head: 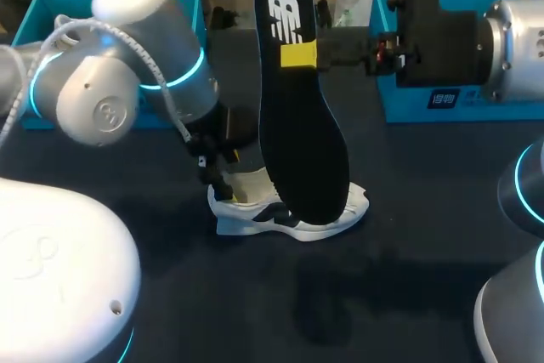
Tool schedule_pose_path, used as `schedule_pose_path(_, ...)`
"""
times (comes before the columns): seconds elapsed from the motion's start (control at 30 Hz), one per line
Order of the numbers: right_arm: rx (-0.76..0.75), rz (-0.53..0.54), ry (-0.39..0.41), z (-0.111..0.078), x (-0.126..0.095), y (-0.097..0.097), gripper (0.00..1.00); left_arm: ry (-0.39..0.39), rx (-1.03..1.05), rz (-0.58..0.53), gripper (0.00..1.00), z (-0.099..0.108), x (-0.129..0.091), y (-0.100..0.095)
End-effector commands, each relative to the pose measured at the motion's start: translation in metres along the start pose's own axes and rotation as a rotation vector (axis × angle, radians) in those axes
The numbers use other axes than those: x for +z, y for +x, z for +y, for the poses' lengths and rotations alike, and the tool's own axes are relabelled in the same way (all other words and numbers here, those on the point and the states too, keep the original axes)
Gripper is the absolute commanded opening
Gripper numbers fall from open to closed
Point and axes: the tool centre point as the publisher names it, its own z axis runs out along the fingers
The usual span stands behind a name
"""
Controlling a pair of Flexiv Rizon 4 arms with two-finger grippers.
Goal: Take the shoe out of the shoebox, open the shoe tongue, remove and reinsert the insole, then place the shoe into the shoebox
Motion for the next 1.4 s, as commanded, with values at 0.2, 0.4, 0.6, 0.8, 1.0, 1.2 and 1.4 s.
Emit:
schedule_pose_path(0.2, 0.002, -0.004, 0.0, 0.0, 0.004, 0.0, 0.0, -0.107, -0.001, -0.003, 1.0, -0.002, -0.005, 0.002)
schedule_pose_path(0.4, 0.002, -0.004, 0.0, 0.0, 0.004, 0.0, 0.0, -0.134, -0.012, -0.023, 1.0, -0.008, -0.009, 0.006)
schedule_pose_path(0.6, 0.002, -0.004, 0.0, 0.0, 0.004, 0.0, 0.0, -0.159, -0.005, -0.024, 1.0, -0.013, -0.022, 0.011)
schedule_pose_path(0.8, 0.002, -0.004, 0.0, 0.0, 0.004, 0.0, 0.0, -0.141, -0.017, 0.001, 1.0, -0.013, -0.026, 0.009)
schedule_pose_path(1.0, 0.002, -0.004, 0.0, 0.0, 0.004, 0.0, 0.0, -0.141, -0.016, 0.01, 1.0, -0.016, -0.023, 0.01)
schedule_pose_path(1.2, 0.002, -0.004, 0.0, 0.0, 0.004, 0.0, 0.0, -0.145, -0.009, 0.016, 1.0, -0.017, -0.023, 0.009)
schedule_pose_path(1.4, 0.002, -0.004, 0.0, 0.0, 0.004, 0.0, 0.0, -0.144, -0.014, 0.016, 1.0, -0.021, -0.02, 0.003)
